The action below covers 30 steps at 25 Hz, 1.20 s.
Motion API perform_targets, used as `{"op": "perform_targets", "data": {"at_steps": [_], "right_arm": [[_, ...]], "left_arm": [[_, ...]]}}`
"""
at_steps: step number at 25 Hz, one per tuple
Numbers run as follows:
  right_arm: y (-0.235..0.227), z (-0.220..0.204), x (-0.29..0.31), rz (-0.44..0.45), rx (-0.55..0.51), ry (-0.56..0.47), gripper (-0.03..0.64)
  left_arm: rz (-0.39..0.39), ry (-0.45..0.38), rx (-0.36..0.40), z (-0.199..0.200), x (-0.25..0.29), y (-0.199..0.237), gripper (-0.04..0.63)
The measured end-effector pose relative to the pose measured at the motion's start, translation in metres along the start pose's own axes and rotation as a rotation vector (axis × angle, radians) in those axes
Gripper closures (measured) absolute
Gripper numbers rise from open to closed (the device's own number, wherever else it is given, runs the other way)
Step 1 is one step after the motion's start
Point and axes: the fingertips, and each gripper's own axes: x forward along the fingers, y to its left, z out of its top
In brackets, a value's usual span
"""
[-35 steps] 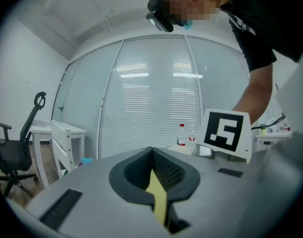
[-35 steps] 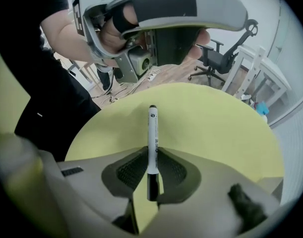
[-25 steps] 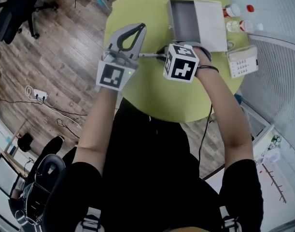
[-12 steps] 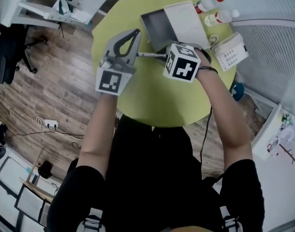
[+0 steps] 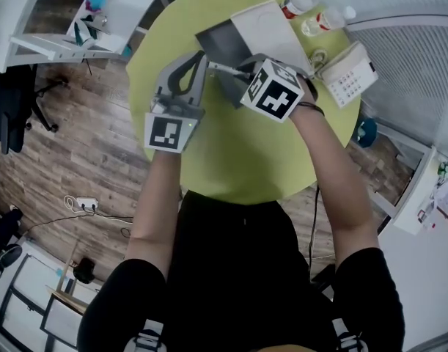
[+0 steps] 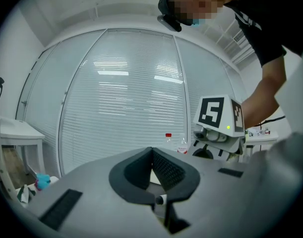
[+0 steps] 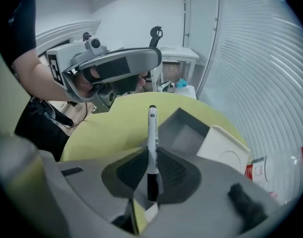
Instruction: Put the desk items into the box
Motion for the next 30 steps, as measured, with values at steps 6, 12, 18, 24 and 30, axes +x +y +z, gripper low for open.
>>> {"op": "perform_targets", "data": {"at_steps": [6,12,18,24,30], "right_arm": [[-0.009,-0.014,0.017,-0.026,0.053,0.005,0.546],[-0.008,-0.031,0.036,-0.047,0.073,0.044,0.548],[-0.01,-0.04,0.048,-0.076,0.072,0.085,0.547],[-0.01,-0.049,0.059,-0.111,0.06,0.13,0.546],[-0.012,-0.052,0.063,-0.156,0.054,0.166,0.546]], "left_arm": [[-0.007,0.026,0.016,-0.018,0.01,-0.008,0.586],[-0.011,0.037,0.022,-0.035,0.013,-0.011,0.586],[-0.019,0.041,0.018,-0.042,0.013,-0.014,0.586],[-0.015,0.046,0.004,-0.051,0.012,-0.011,0.586],[-0.022,0.033,-0.014,-0.049,0.01,-0.013,0.586]]}}
